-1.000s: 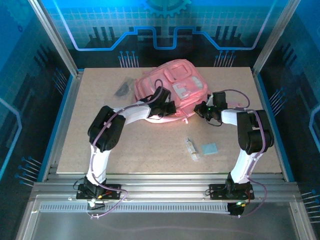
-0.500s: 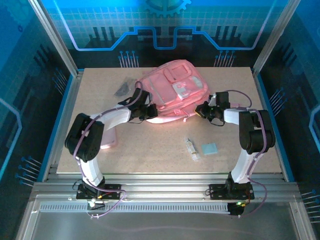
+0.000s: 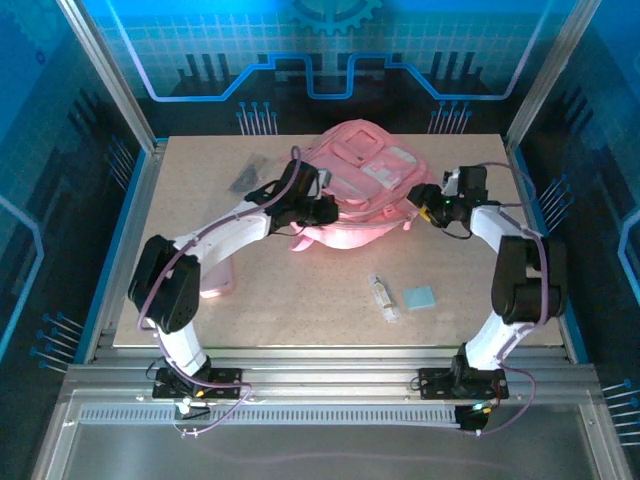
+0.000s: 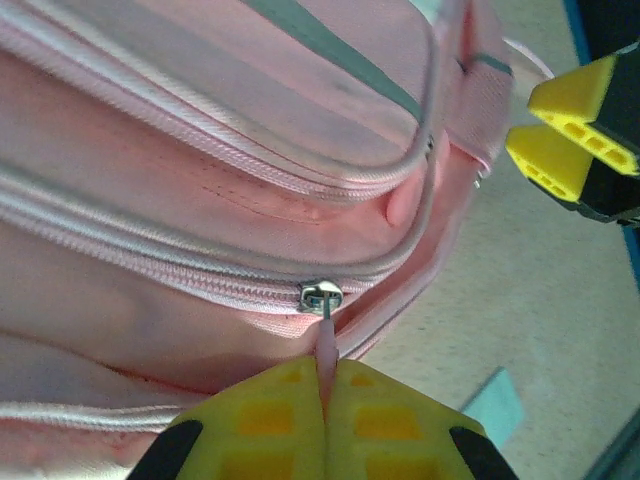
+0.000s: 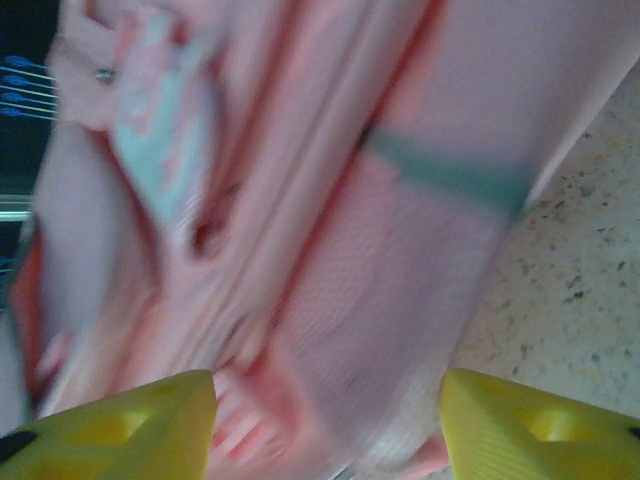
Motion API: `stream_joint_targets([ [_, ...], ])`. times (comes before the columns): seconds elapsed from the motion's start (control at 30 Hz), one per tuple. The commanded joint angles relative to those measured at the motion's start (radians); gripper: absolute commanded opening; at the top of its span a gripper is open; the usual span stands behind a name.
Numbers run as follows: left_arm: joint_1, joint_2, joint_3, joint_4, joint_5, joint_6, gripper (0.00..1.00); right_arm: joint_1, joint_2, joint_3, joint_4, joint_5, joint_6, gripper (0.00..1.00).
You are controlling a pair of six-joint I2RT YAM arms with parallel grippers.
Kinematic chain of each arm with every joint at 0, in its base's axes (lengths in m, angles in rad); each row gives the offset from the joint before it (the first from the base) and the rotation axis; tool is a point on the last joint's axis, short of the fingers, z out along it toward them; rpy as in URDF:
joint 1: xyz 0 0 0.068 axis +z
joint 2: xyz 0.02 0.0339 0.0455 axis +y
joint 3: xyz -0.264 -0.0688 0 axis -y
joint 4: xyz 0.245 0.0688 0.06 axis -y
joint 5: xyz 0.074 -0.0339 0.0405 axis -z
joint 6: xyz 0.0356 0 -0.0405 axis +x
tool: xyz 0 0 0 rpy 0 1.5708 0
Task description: Pack books, pencil case, and school supplies into a backpack
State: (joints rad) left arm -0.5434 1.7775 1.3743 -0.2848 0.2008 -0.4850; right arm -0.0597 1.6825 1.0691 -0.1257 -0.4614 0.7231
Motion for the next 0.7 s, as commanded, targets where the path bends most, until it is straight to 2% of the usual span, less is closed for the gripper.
stream_joint_targets([
  [0.0,-0.025,0.056,0.103,0.070,0.073,-0.036,0.00,0.010,-0.111,-0.005,-0.141,-0.054,-0.021,0.65],
  [0.23,-0.086,0.157,0.243,0.078,0.114,-0.016,0.00,0.074,-0.179,-0.114,-0.017,-0.193,0.148,0.66],
  [0.5,-0.126,0.171,0.257,0.108,0.144,-0.029,0.00,0.161,-0.100,-0.137,0.137,-0.154,0.265,0.63],
  [0.53,-0.131,0.168,0.251,0.115,0.148,-0.031,0.00,0.165,-0.080,-0.143,0.172,-0.148,0.283,0.59],
  [0.57,-0.133,0.165,0.243,0.121,0.156,-0.033,0.00,0.167,-0.058,-0.145,0.202,-0.146,0.298,0.51],
  [0.67,-0.133,0.151,0.207,0.139,0.172,-0.046,0.00,0.170,-0.015,-0.147,0.259,-0.128,0.318,0.24],
])
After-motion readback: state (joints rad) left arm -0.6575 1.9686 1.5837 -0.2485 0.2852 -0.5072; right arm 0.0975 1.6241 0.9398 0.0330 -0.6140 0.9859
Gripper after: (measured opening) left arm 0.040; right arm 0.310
